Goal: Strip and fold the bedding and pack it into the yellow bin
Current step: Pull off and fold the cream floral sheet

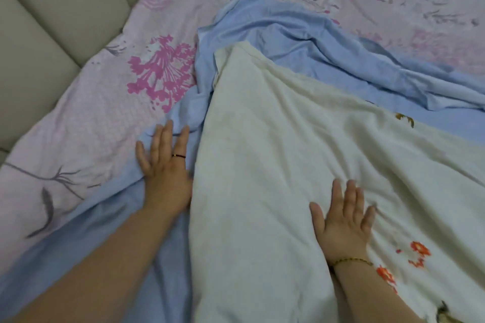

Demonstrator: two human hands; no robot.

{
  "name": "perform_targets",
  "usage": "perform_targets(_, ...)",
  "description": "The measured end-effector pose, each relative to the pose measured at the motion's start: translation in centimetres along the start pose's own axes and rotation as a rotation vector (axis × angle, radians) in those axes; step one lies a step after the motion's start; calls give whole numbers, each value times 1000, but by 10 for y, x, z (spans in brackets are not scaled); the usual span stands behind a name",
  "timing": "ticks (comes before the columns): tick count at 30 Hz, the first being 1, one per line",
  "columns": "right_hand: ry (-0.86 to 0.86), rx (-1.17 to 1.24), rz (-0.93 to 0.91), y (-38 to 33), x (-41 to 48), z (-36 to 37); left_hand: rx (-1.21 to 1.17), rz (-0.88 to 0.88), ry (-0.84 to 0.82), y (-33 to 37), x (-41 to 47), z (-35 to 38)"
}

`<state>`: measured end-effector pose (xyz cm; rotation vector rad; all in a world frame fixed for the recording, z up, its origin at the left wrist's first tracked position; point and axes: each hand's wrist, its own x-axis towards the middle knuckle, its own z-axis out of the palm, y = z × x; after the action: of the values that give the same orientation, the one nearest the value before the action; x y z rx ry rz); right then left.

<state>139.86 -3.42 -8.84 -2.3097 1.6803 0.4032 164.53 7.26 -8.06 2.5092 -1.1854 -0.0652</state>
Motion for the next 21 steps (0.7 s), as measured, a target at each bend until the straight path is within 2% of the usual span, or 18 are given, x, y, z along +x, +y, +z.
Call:
perform_targets(2,-51,-42,-7,1,1,0,-158,4,-53,26,-23,-9)
perform_targets(4,-100,-61,13,0,2,-1,-415,-57,-163,53,-51,-19)
perform_targets(5,-119,-74,13,-1,1,-3,-491,-12,-184,65,-62,-30)
perform_targets(7,-156,-73,12,-4,1,-7,-709,84,-110,88,-78,-44)
perform_targets(9,-197,-71,29,-6,0,-9,-819,173,-280,103,-93,-49)
perform_targets(11,-211,-57,36,-7,1,-13,-702,221,-392,116,-106,-36)
perform_targets(14,-249,-27,33,-8,-1,-20,-347,231,-389,127,-111,-14)
perform_targets(16,-259,10,27,-6,-1,-23,-114,258,-548,125,-107,-1)
perform_targets(18,-274,40,15,-3,0,-26,-30,262,-573,126,-111,6)
perform_targets(21,-297,77,0,-1,0,-30,33,311,-505,121,-117,-2)
